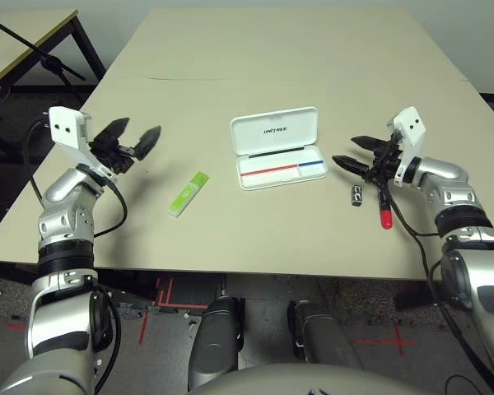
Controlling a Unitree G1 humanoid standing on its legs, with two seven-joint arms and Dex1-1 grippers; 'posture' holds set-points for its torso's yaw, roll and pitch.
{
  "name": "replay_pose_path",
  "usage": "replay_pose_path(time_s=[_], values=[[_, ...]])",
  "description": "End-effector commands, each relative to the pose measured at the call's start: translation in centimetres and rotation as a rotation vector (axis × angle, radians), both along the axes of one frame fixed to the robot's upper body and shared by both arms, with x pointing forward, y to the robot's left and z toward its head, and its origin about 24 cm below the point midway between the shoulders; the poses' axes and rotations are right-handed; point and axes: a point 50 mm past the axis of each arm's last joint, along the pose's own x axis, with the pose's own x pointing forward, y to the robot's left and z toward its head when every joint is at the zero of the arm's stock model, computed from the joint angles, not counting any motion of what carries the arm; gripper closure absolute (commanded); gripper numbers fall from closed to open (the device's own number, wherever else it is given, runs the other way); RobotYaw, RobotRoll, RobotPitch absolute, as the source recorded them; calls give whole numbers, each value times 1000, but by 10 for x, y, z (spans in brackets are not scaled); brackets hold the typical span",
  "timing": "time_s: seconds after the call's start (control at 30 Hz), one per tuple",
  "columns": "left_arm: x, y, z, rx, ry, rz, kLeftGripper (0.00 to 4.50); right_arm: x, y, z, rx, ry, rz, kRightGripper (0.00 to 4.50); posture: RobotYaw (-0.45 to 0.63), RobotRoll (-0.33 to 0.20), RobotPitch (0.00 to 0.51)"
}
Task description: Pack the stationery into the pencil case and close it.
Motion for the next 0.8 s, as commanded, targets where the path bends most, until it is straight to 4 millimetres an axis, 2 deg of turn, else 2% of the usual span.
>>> replay_pose_path(time_s=[0.03, 0.33, 0.47, 0.8], values=[[-7, -26, -2, 58, 55, -154, 36, -11, -13, 10, -25, 5, 55, 0, 18, 0, 89], [-4, -51, -12, 110, 132, -256, 36, -39, -20, 19, -31, 11, 96, 0, -25, 0, 88], [-5, -73, -19, 145, 183, -359, 36, -53, -19, 15, -23, 25, 98, 0, -55, 0, 91], [0, -108, -35, 307, 219, -481, 36, -56, -20, 14, -15, 7, 35, 0, -85, 0, 96]])
